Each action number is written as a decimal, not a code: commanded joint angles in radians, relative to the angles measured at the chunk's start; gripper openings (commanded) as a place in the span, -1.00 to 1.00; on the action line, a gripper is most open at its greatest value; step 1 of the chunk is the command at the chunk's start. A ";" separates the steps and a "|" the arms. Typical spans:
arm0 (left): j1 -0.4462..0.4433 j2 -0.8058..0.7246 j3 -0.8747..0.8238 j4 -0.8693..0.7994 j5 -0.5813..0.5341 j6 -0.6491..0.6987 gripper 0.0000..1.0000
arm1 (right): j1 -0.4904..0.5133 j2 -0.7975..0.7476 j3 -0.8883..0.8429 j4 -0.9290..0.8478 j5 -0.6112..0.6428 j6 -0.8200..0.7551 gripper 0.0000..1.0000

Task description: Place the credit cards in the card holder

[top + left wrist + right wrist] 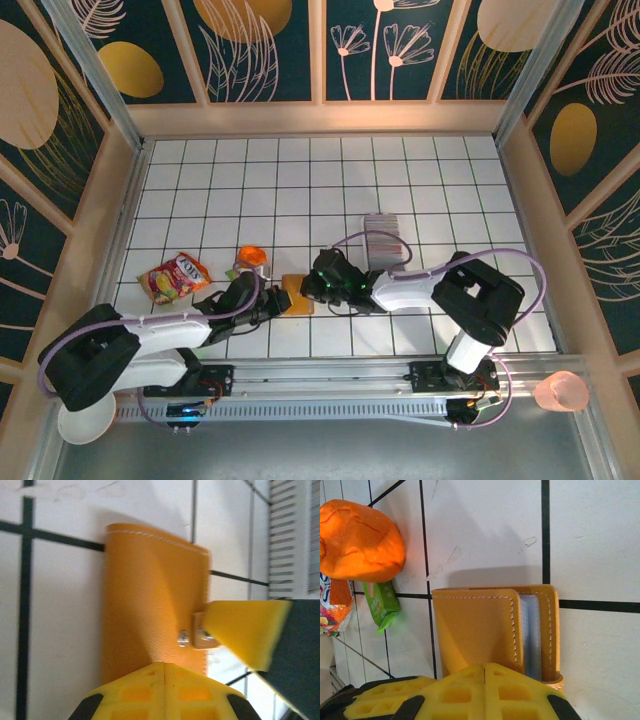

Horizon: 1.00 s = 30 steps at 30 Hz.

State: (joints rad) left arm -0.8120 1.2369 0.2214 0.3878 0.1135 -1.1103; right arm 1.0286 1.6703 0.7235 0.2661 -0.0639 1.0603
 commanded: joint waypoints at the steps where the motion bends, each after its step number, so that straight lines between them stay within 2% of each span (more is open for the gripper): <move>1: -0.002 0.047 -0.023 -0.028 -0.032 -0.020 -1.00 | 0.016 0.028 0.034 -0.081 0.029 -0.031 -1.00; 5: -0.002 0.069 -0.042 0.027 -0.002 -0.028 -1.00 | 0.025 0.042 0.052 -0.088 0.022 -0.043 -1.00; 10: -0.002 0.061 -0.051 0.015 -0.001 -0.022 -1.00 | 0.028 0.033 0.050 -0.055 0.025 -0.028 -1.00; 12: -0.002 0.053 -0.054 0.005 -0.006 -0.020 -1.00 | 0.028 0.031 0.054 -0.053 0.026 -0.025 -0.83; 16: -0.002 0.036 -0.067 -0.005 -0.009 -0.022 -1.00 | 0.028 0.031 0.062 -0.063 0.026 -0.027 -0.63; 21: -0.003 0.014 -0.074 -0.025 -0.019 -0.021 -1.00 | 0.029 0.027 0.059 -0.074 0.026 -0.027 -0.54; 24: -0.003 0.006 -0.074 -0.030 -0.021 -0.020 -1.00 | 0.028 0.022 0.053 -0.067 0.020 -0.027 -0.41; 30: -0.003 0.004 -0.074 -0.032 -0.020 -0.021 -1.00 | 0.029 0.020 0.059 -0.055 0.014 -0.025 -0.33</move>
State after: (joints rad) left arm -0.8120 1.2366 0.1814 0.4675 0.1146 -1.1278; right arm 1.0492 1.6852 0.7639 0.2287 -0.0544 1.0306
